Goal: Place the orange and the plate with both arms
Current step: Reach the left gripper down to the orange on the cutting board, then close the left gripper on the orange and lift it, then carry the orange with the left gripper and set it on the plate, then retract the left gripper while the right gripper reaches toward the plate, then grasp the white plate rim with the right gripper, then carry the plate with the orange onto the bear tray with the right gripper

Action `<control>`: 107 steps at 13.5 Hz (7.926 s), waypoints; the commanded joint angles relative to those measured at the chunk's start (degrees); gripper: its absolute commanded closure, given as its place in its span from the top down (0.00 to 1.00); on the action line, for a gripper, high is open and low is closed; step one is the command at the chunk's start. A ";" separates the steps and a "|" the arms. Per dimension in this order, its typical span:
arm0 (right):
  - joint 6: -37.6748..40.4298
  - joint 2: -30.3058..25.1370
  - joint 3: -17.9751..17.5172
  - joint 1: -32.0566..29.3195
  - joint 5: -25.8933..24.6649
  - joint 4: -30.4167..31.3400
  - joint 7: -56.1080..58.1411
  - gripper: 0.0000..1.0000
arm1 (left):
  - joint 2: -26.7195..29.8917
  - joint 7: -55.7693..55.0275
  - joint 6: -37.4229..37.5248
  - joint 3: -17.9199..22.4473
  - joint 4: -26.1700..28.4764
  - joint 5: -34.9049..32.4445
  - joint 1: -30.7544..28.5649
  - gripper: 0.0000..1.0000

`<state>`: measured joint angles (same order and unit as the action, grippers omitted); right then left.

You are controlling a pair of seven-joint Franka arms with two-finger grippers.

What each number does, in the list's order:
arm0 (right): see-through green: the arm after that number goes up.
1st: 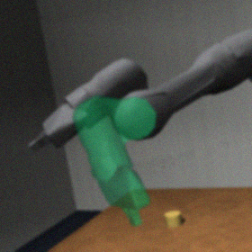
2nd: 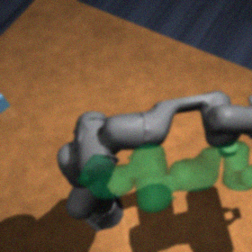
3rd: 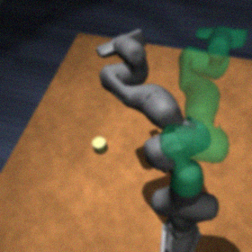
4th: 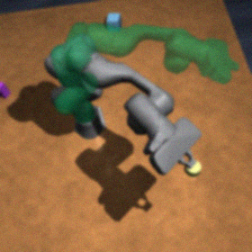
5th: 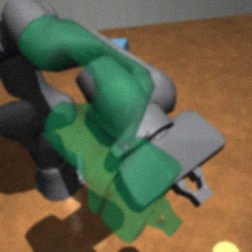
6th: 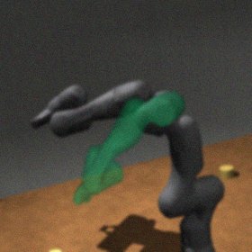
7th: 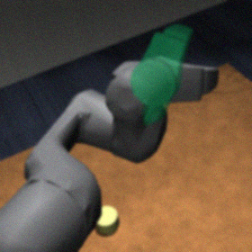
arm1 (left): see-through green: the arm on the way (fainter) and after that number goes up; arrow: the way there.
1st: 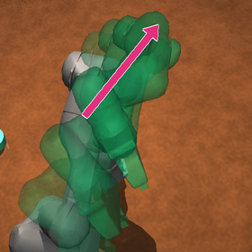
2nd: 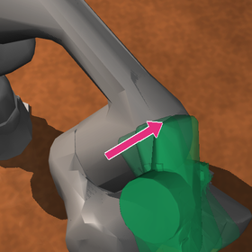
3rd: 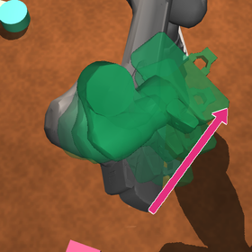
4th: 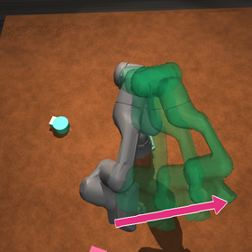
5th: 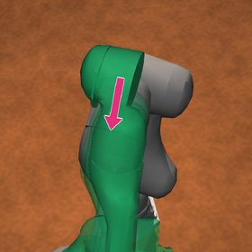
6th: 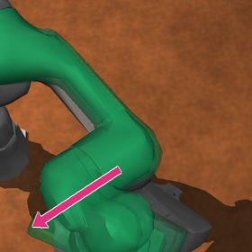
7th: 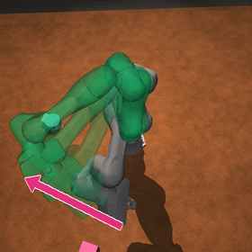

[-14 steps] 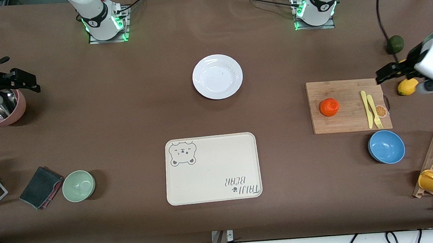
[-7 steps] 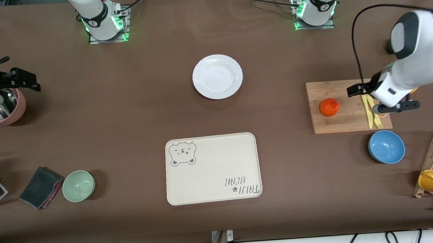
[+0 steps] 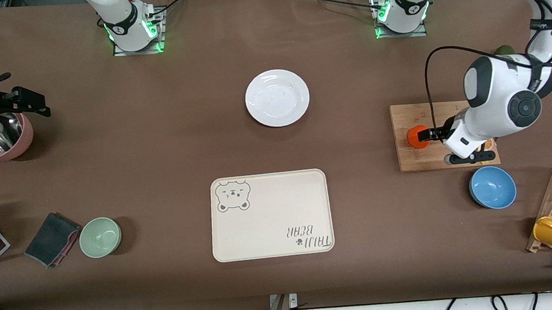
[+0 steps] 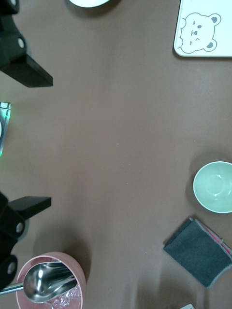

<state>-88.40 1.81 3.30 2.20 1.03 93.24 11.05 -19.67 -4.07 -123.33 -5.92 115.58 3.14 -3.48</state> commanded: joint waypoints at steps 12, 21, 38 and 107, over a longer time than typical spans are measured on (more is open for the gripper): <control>1.04 0.82 -0.05 -1.23 -0.50 -0.95 0.46 1.00 | -0.82 0.56 -13.35 0.56 9.05 4.41 2.42 0.00; 1.04 0.82 -0.05 -1.15 -0.50 -0.95 0.29 1.00 | 4.64 -8.72 -11.85 -3.31 6.76 19.18 17.25 0.00; 2.18 0.74 -0.05 -1.15 -0.50 -0.95 0.02 1.00 | -5.98 -47.34 -24.67 -8.76 5.71 22.34 41.09 0.00; -48.00 35.62 -21.77 9.14 73.91 9.03 31.56 0.00 | 18.44 2.84 35.88 9.96 -27.78 -1.12 6.02 1.00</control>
<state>-136.64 35.28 -19.88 11.32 81.12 109.74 52.87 -2.74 -2.53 -86.83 4.26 86.17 1.41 2.51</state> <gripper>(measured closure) 0.965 0.000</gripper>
